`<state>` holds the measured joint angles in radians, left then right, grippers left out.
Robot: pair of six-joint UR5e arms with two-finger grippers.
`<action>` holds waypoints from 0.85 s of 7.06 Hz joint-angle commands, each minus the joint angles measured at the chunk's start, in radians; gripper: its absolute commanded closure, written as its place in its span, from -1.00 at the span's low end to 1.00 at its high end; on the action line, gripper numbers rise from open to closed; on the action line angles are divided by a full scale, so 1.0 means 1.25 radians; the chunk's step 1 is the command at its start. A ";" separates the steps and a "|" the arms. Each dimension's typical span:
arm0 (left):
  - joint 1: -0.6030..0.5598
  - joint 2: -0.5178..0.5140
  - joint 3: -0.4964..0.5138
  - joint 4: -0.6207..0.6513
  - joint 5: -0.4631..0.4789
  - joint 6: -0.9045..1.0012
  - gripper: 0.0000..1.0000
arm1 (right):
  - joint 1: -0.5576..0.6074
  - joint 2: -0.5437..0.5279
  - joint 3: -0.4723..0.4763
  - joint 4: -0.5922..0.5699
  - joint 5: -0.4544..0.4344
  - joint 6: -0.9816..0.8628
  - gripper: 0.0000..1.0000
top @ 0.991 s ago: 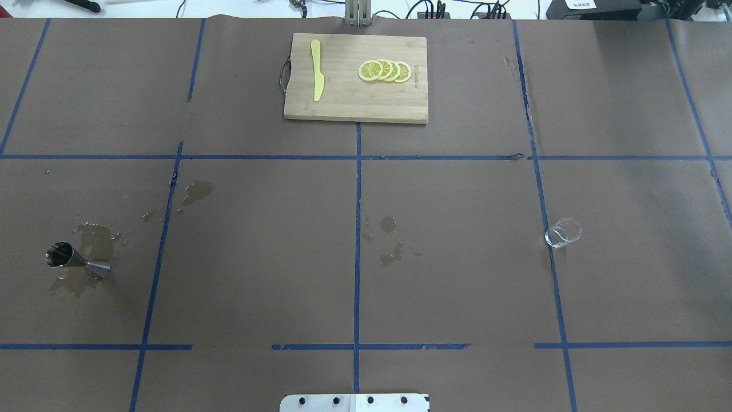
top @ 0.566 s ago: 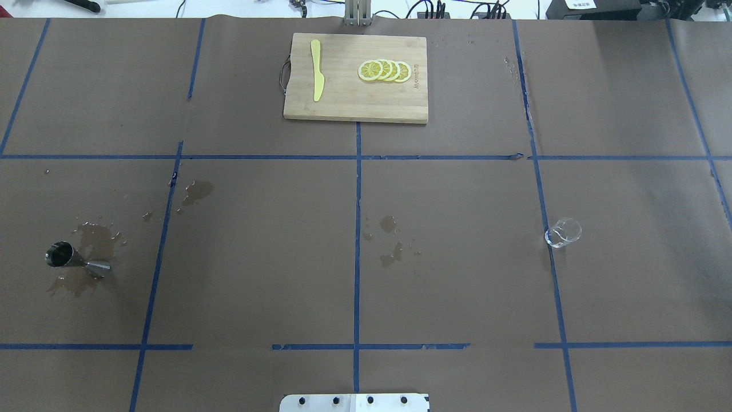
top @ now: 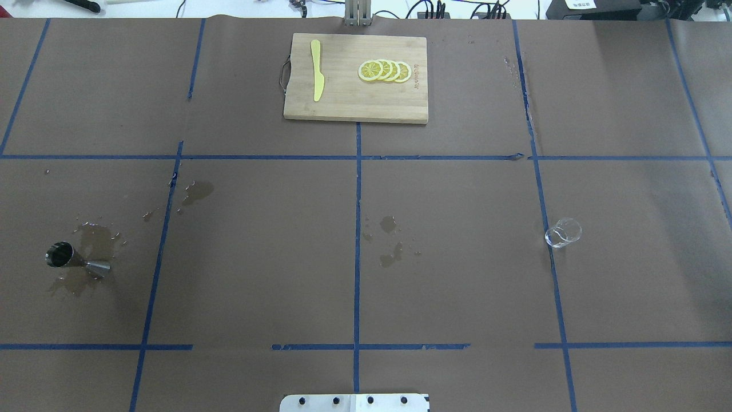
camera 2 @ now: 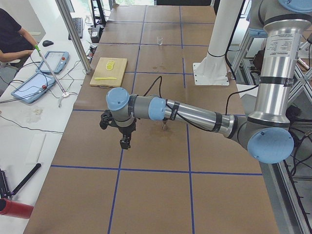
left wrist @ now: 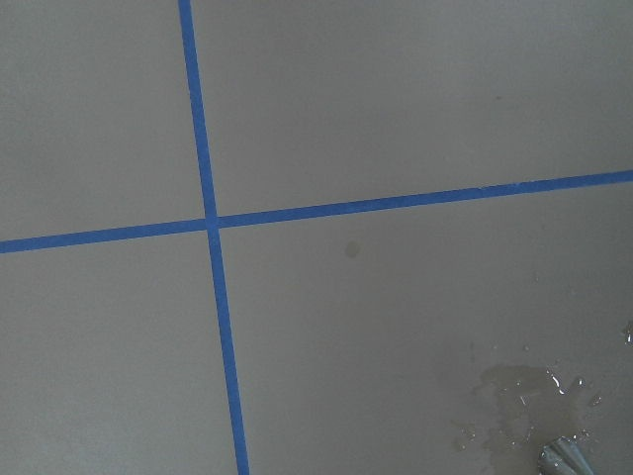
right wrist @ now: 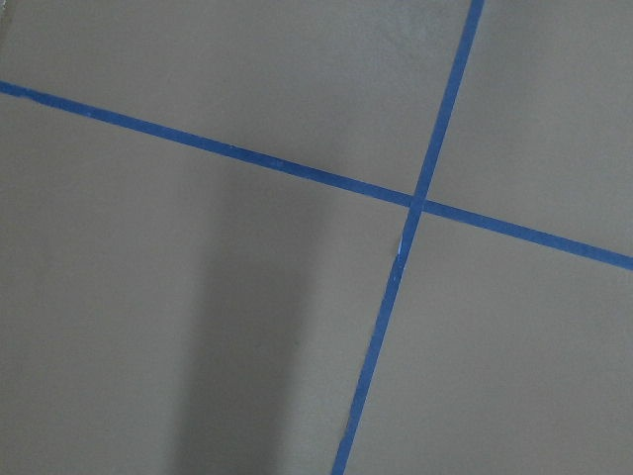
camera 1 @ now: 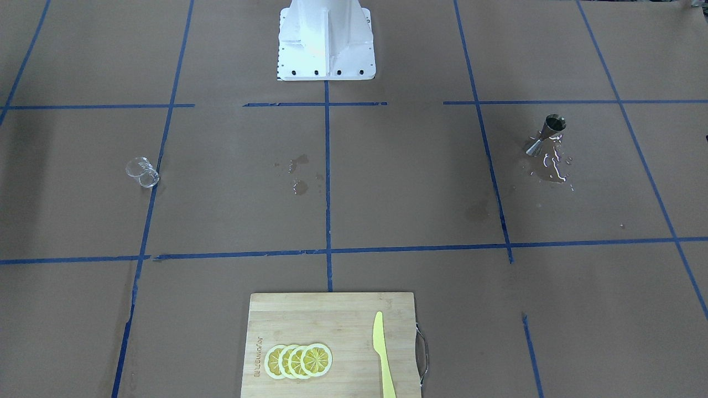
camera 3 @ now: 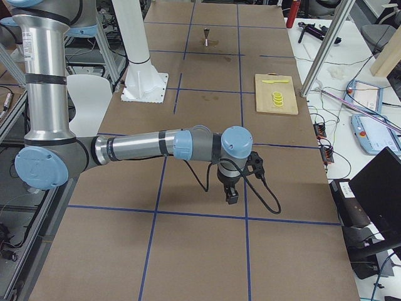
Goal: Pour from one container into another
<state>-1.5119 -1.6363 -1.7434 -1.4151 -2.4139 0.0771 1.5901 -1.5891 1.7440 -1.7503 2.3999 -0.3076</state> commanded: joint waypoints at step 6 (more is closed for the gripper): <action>-0.019 0.038 0.050 -0.008 0.000 -0.002 -1.00 | -0.004 -0.020 -0.008 0.016 0.001 0.002 -1.00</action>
<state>-1.5370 -1.5862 -1.7059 -1.4244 -2.4138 0.0753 1.5847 -1.6147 1.7343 -1.7312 2.4010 -0.3041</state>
